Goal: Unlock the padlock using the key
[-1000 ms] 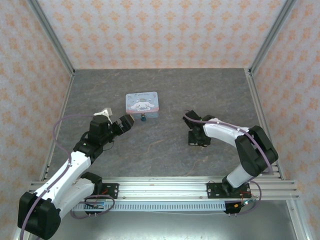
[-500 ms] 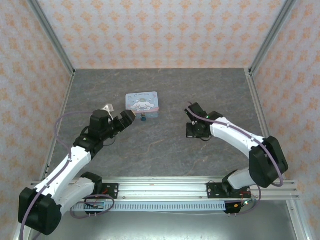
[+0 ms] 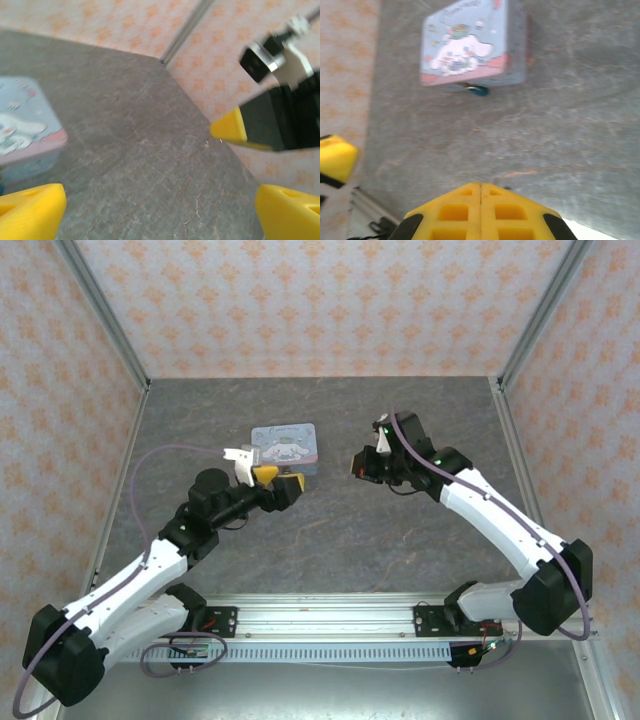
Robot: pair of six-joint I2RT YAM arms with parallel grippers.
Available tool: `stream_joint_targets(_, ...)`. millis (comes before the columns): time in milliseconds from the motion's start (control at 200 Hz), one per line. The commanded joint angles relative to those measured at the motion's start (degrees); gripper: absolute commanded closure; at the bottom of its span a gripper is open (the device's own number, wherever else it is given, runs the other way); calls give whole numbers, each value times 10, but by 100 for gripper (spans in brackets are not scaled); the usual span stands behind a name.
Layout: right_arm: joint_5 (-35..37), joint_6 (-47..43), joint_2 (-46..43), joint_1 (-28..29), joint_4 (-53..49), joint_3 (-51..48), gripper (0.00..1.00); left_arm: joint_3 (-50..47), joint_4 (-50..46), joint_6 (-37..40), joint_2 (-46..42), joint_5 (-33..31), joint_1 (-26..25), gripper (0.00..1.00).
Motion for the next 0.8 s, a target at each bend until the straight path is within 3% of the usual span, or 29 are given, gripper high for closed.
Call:
stream_joint_targets(0, -61, 18, -16, 9, 13, 27, 100, 5, 65, 162, 17, -18, -35, 4)
stream_joint_targets(95, -86, 23, -20, 17, 22, 35, 100, 14, 80, 213, 41, -17, -50, 9)
stream_joint_targets(290, -116, 25, -21, 33, 29, 44, 100, 51, 77, 280, 89, 9, -73, 31)
stream_joint_targets(796, -135, 48, -33, 40, 59, 41, 100, 66, 88, 312, 118, 33, -93, 47)
